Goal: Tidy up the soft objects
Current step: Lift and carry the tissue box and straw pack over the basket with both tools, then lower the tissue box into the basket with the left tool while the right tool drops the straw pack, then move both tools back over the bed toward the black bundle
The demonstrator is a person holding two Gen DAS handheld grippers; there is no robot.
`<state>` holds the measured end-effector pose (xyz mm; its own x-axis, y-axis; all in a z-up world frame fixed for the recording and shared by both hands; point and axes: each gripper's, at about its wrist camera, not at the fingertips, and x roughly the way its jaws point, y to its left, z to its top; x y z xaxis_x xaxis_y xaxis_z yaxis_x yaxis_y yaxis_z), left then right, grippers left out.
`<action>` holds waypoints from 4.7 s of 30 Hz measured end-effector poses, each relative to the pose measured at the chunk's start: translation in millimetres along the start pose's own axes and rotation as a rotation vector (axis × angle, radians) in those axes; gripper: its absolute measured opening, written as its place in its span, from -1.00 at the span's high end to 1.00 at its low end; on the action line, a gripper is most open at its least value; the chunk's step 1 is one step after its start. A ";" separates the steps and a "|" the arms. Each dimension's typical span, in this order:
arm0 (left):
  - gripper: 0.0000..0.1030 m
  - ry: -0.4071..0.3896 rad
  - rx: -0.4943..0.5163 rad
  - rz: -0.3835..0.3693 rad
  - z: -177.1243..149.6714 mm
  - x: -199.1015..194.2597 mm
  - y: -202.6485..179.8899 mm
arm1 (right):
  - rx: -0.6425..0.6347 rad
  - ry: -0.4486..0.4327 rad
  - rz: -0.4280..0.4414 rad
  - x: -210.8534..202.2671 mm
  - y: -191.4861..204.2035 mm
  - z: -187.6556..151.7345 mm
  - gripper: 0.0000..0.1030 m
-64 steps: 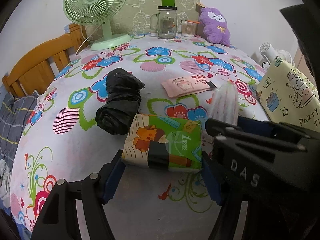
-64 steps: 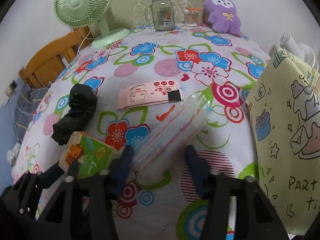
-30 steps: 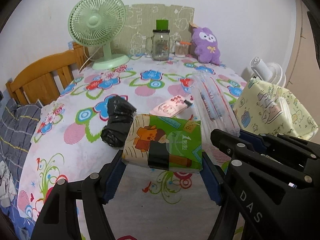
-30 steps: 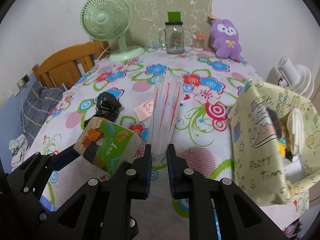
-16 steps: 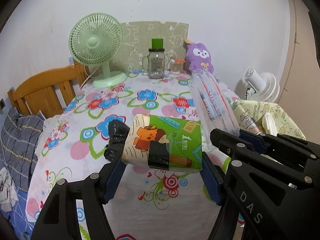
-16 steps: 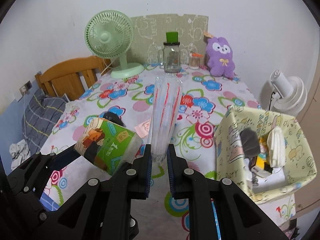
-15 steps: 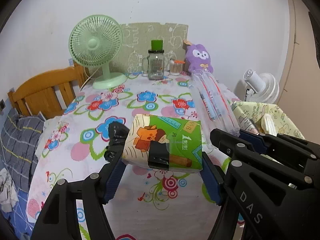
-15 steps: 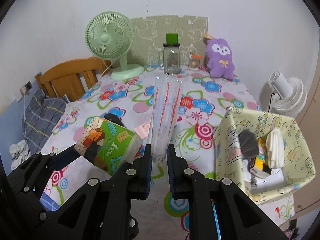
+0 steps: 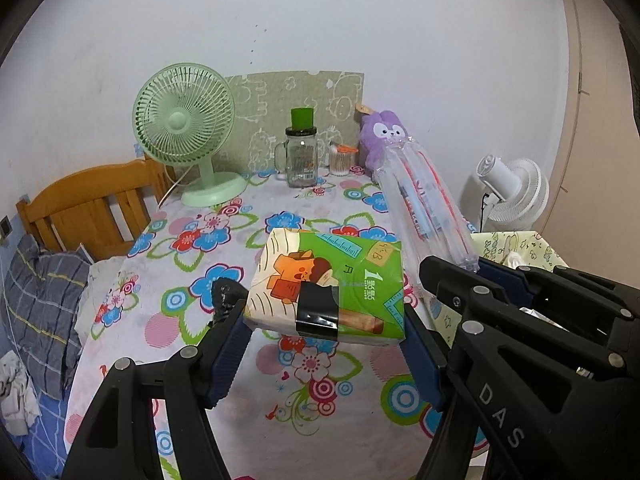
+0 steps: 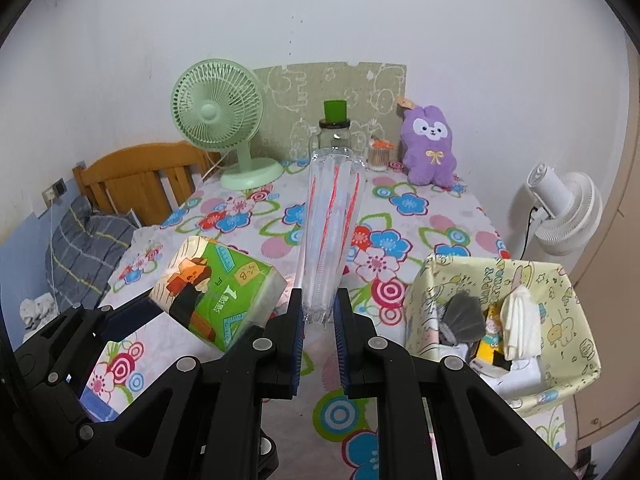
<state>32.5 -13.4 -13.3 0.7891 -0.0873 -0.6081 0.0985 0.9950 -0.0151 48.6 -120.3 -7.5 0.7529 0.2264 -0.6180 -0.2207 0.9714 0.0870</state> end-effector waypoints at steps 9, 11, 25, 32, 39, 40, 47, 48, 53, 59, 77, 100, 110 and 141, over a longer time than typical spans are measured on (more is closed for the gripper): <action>-0.43 -0.011 0.021 -0.022 8.0 3.5 -19.0 | 0.006 -0.017 -0.014 -7.6 -18.6 5.0 0.68; -0.43 -0.013 0.027 -0.031 9.1 4.1 -25.9 | 0.008 -0.021 -0.023 -9.1 -25.3 5.3 0.68; -0.43 -0.027 0.091 -0.102 19.1 11.3 -78.4 | 0.045 -0.040 -0.092 -22.4 -74.0 1.3 0.68; -0.43 -0.026 0.120 -0.136 20.2 16.7 -105.2 | 0.058 -0.042 -0.118 -26.8 -100.1 -4.1 0.68; -0.43 -0.012 0.149 -0.175 16.9 24.8 -133.2 | 0.080 -0.033 -0.154 -28.4 -126.2 -13.3 0.68; -0.43 -0.008 0.152 -0.178 16.7 26.7 -136.2 | 0.082 -0.030 -0.159 -27.9 -129.9 -14.8 0.68; -0.43 0.028 0.182 -0.196 11.9 40.9 -154.8 | 0.114 -0.002 -0.174 -20.9 -151.3 -26.3 0.68; -0.43 0.034 0.184 -0.198 11.2 42.8 -156.3 | 0.119 0.005 -0.175 -18.8 -154.5 -28.0 0.68; -0.43 0.062 0.202 -0.203 7.9 54.4 -165.8 | 0.139 0.032 -0.179 -10.7 -166.2 -34.6 0.68; -0.45 0.105 0.221 -0.205 3.9 71.5 -175.3 | 0.166 0.079 -0.182 3.5 -178.8 -40.0 0.68; -0.86 0.126 0.221 -0.231 5.2 78.4 -178.6 | 0.273 0.105 -0.219 12.3 -203.6 -46.4 -0.44; -0.95 0.047 0.159 -0.207 25.3 39.2 -132.1 | 0.217 -0.011 -0.192 -17.9 -150.9 -17.3 -0.78; -0.96 0.008 0.149 -0.186 28.4 18.6 -109.3 | 0.194 -0.048 -0.180 -29.8 -121.1 -9.5 -0.86; -0.95 -0.081 0.078 -0.105 36.8 -14.9 -29.4 | 0.132 -0.108 -0.108 -37.8 -34.7 20.1 -0.95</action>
<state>40.2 -43.2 25.4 0.8179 -0.1978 -0.5403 0.2279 0.9736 -0.0115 40.2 -161.1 28.5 0.8315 0.1195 -0.5426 -0.0570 0.9898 0.1307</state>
